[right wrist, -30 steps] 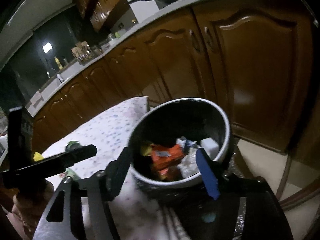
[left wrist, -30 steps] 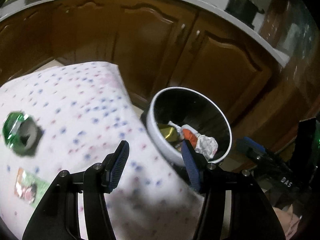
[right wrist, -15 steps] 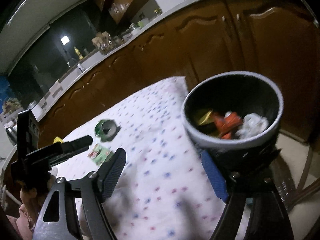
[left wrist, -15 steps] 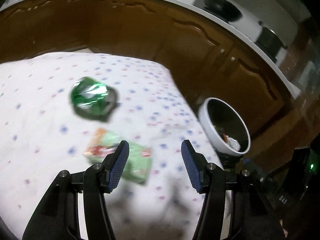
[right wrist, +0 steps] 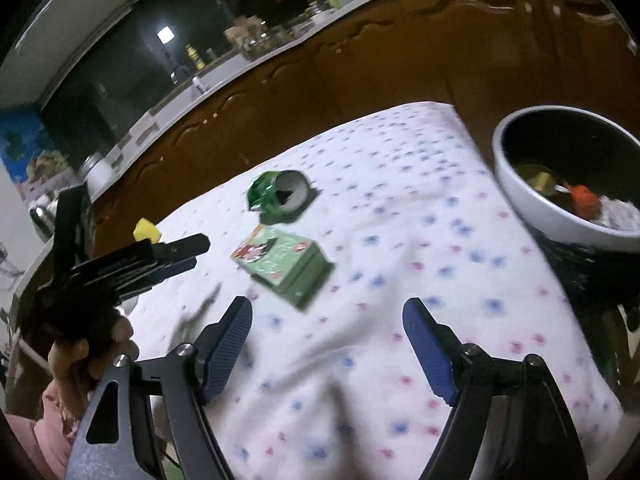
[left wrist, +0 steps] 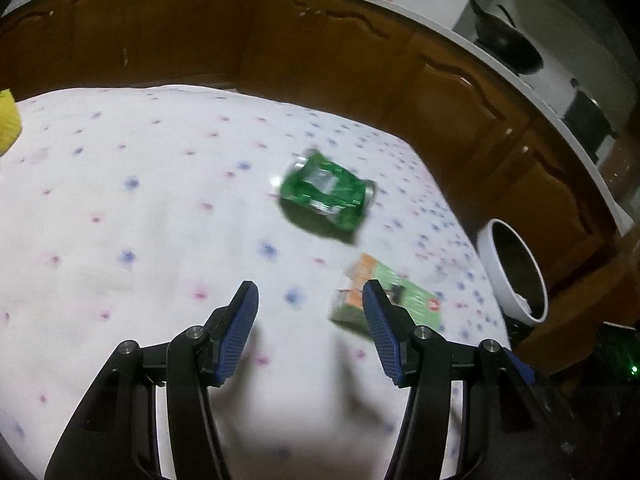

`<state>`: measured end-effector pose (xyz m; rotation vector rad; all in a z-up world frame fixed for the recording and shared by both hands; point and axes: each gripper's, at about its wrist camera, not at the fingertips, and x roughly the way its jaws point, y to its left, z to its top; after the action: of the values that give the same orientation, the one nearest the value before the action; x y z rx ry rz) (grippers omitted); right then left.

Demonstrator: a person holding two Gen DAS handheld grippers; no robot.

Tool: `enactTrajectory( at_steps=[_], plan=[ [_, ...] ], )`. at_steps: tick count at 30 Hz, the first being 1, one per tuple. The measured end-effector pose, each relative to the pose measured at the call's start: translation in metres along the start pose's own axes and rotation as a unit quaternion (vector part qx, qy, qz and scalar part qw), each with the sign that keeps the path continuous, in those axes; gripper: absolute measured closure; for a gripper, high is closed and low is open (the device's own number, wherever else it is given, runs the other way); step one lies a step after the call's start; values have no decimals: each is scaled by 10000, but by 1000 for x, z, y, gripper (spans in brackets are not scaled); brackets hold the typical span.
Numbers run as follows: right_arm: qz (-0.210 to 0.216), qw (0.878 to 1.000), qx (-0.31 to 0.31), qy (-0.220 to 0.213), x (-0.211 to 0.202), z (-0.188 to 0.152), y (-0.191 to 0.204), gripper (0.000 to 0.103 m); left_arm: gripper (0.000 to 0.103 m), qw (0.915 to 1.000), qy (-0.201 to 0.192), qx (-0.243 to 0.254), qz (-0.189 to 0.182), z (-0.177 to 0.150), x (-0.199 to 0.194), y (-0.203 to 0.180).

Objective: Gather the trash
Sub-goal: 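Move both open tools back toward the green can and carton, then grasp crushed green can with left tool while right tool grasps green milk carton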

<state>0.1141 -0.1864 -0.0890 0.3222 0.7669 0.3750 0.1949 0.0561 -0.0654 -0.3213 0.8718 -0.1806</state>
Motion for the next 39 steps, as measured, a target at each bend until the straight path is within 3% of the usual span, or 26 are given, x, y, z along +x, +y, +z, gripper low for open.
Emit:
enactTrajectory(
  at_steps=[8,15,23,28,29,31,32,34,36,39],
  plan=[
    [52,9894,-1377,453,34,19,35,23,48,9995,95,239,175,24,20,20],
    [136,9725,-2201,756,65,35,50,22,48,9984,314,469,-33,54,55,18],
    [339,9656,-2367,1021,96,42,57,22,48,9967,352,732,65,86,93,2],
    [396,9636,-2371,1171,106,35,61,23,48,9953,345,892,125,89,103,-9],
    [350,9638,-2361,1186,107,33,61,24,50,9952,340,908,102,88,104,-11],
    [184,9670,-2295,1090,103,30,58,41,61,9952,324,924,97,87,104,-11],
    [145,9690,-2225,1064,100,29,55,43,71,9953,338,908,28,86,104,-11],
    [112,9759,-1965,937,90,30,47,45,76,9962,291,822,-62,83,102,-11],
    [-87,9796,-1838,809,78,29,42,45,90,9966,241,779,-73,79,97,-13],
    [-370,9872,-1434,595,58,28,24,46,90,9968,241,762,-80,69,88,-19]
  ],
)
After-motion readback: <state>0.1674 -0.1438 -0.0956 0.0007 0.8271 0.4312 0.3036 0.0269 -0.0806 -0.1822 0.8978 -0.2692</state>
